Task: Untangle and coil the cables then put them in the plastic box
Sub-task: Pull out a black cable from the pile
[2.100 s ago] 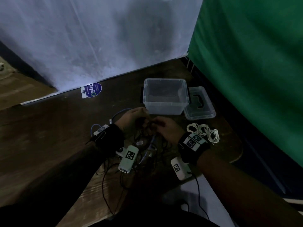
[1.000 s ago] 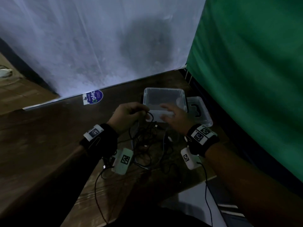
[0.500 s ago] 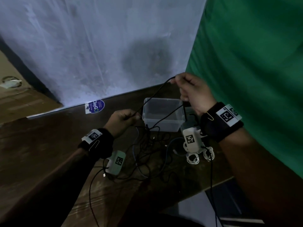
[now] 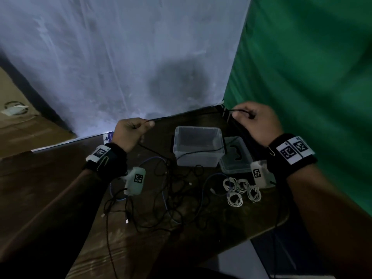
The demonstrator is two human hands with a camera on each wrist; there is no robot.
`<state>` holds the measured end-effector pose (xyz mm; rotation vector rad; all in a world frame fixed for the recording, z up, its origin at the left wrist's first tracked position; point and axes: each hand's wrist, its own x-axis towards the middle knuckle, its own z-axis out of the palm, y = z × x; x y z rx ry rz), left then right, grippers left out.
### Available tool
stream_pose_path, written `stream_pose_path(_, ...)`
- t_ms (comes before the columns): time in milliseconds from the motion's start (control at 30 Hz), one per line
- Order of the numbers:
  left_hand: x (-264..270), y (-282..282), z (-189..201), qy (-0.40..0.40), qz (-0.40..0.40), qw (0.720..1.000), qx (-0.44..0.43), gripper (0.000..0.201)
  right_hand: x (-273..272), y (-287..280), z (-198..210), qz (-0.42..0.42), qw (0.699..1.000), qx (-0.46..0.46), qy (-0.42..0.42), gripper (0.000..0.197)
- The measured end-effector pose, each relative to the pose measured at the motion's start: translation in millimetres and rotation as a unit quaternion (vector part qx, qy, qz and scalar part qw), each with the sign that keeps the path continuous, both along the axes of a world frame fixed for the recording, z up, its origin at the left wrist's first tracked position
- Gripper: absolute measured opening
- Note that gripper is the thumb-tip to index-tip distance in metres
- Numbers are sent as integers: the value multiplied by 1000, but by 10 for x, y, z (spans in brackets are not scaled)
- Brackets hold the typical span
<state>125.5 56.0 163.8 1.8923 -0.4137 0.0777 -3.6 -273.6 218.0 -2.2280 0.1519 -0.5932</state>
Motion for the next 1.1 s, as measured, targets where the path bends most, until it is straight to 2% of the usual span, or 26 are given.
stream_pose_path(67,-3,-15,30,71,-9,994,-77,15,4,-12,-50,3,999,34,2,5)
stream_pose_path(100,-10,-18,52,61,-9,996,-68,15,11,-18,-64,-14,999,45,-5,3)
stream_pose_path(200,4,3,111,-80,-22,993,86,13,24,-51,28,-102,992,57,-54,17)
stream_pose_path(267,41,20,122,-118,-15,983,143,15,8,-85,110,-137,982,83,-95,36)
stream_pose_path(300,64,23,112,-99,-3,988,119,16,-11,-95,130,-135,978,121,-103,41)
stream_pose_path(367,97,14,75,10,12,999,-35,19,-33,-79,113,-85,968,224,-71,42)
stream_pose_path(400,106,7,50,63,28,992,-102,21,-26,-76,74,-51,968,241,-43,41)
stream_pose_path(433,119,6,20,94,51,985,-136,25,-16,-80,34,-29,977,209,-22,41)
stream_pose_path(500,150,32,-34,128,95,978,-137,37,16,-113,-30,-39,994,99,-11,39)
stream_pose_path(567,156,48,-33,195,109,962,-157,56,42,-157,-61,-90,992,78,-41,35)
stream_pose_path(633,128,34,3,306,74,926,-206,73,46,-148,-82,-133,973,175,-73,27)
stream_pose_path(700,77,-36,16,385,33,879,-279,85,47,-72,-92,-127,926,353,-35,15)
stream_pose_path(767,48,-108,-6,409,17,853,-324,90,15,-23,-110,-79,872,471,102,58)
stream_pose_path(800,42,-129,-3,413,10,847,-335,89,1,-21,-137,-42,855,497,142,75)
stream_pose_path(833,38,-139,6,415,1,843,-342,87,-12,-26,-155,-15,846,510,154,83)
stream_pose_path(867,44,-144,24,413,-4,845,-340,83,-16,-52,-176,-14,847,510,148,85)
stream_pose_path(900,53,-139,56,402,-5,859,-319,78,-22,-78,-181,-28,854,501,140,82)
stream_pose_path(933,82,-123,75,366,11,892,-265,70,-18,-129,-203,-59,871,471,128,74)
stream_pose_path(1000,122,-106,101,228,60,966,-110,46,-23,-247,-230,-135,918,363,87,49)
stream_pose_path(1033,140,-102,117,146,77,986,-35,32,-19,-326,-242,-171,939,292,67,39)
stream_pose_path(1100,171,-100,121,15,80,993,91,16,-30,-480,-254,-228,961,155,33,26)
